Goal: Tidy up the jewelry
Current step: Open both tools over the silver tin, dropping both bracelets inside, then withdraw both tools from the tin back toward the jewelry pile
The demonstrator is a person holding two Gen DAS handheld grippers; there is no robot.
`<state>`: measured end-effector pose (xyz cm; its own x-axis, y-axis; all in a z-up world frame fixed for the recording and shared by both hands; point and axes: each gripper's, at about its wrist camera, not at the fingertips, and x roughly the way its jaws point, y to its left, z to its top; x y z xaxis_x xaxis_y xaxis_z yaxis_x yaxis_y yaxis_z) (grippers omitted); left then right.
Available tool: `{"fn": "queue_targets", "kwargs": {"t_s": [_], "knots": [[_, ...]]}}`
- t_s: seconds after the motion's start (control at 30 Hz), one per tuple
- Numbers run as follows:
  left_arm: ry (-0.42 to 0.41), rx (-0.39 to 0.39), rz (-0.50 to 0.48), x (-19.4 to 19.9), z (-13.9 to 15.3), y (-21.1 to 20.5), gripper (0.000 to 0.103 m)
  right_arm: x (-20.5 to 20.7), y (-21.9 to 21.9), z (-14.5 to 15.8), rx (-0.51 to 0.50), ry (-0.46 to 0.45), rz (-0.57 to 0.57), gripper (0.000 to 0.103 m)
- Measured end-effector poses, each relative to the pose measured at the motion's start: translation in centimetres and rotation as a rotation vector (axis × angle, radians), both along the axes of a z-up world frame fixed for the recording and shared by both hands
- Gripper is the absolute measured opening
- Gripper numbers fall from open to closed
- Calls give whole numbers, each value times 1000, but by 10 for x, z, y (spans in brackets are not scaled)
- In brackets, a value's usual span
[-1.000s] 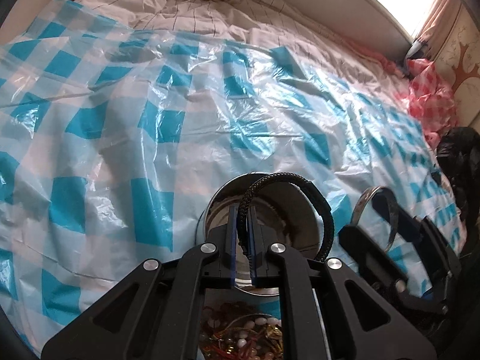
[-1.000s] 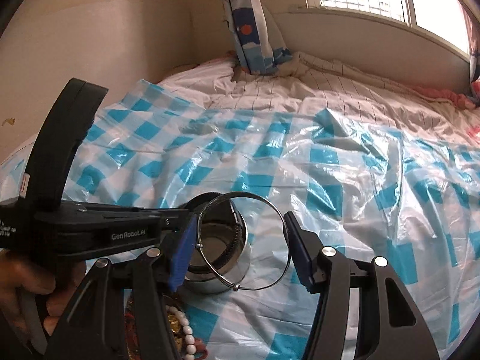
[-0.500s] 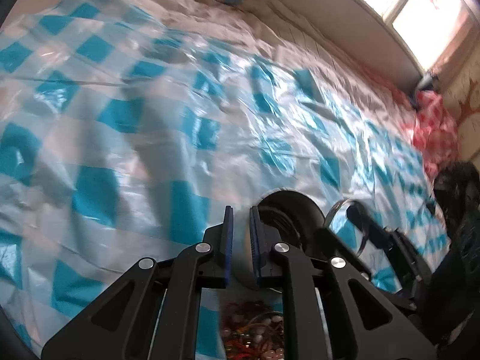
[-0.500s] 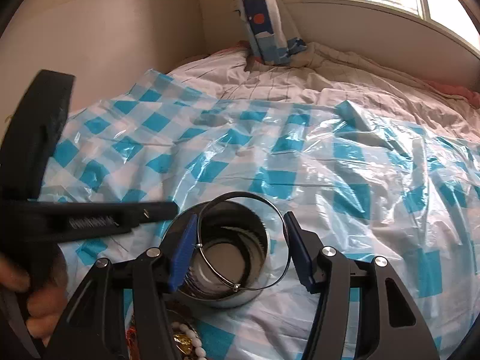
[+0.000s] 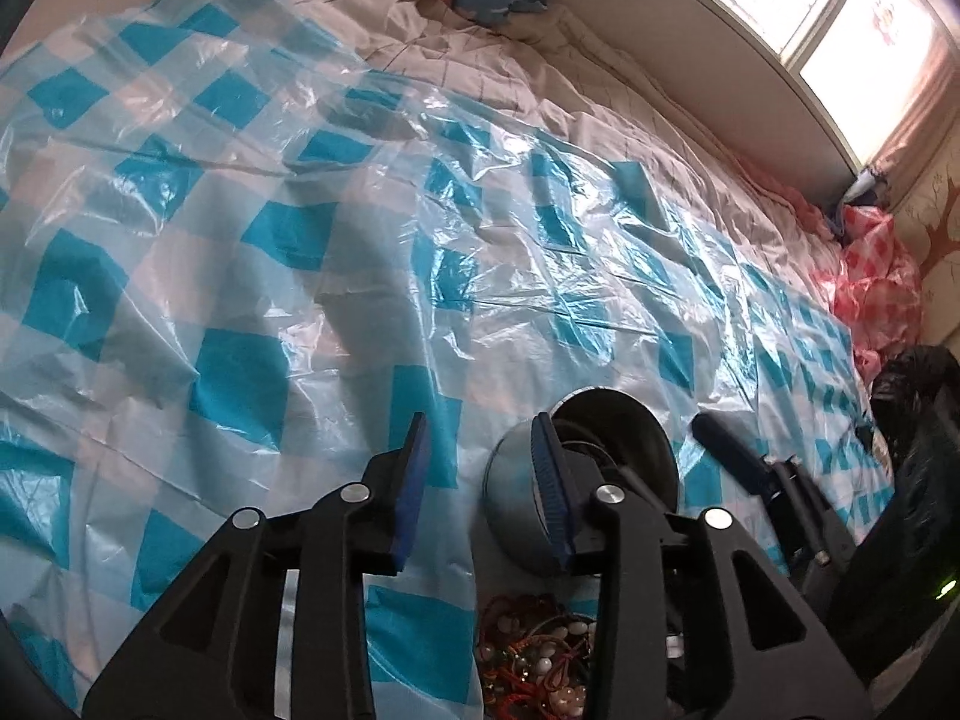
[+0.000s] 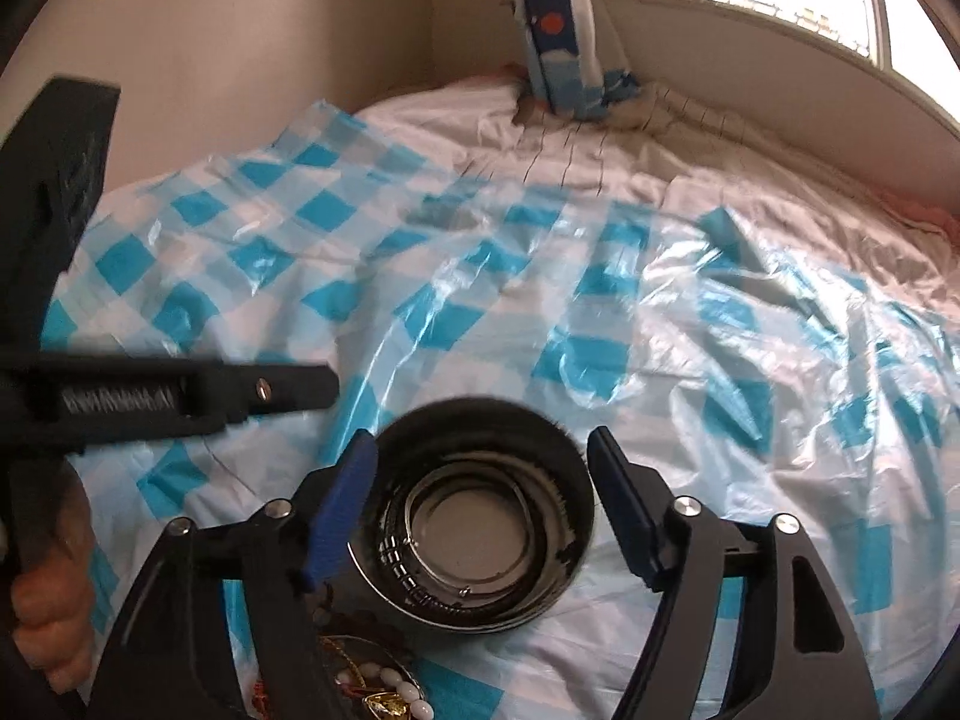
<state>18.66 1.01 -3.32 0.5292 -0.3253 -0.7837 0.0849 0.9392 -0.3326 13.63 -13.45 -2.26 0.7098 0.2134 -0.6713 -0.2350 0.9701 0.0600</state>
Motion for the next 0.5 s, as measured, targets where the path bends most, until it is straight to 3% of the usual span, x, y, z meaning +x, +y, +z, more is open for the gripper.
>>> {"fn": "queue_targets", "kwargs": {"t_s": [0.5], "knots": [[-140, 274, -31, -39, 29, -8, 52, -39, -12, 16, -69, 24, -5, 79]]}}
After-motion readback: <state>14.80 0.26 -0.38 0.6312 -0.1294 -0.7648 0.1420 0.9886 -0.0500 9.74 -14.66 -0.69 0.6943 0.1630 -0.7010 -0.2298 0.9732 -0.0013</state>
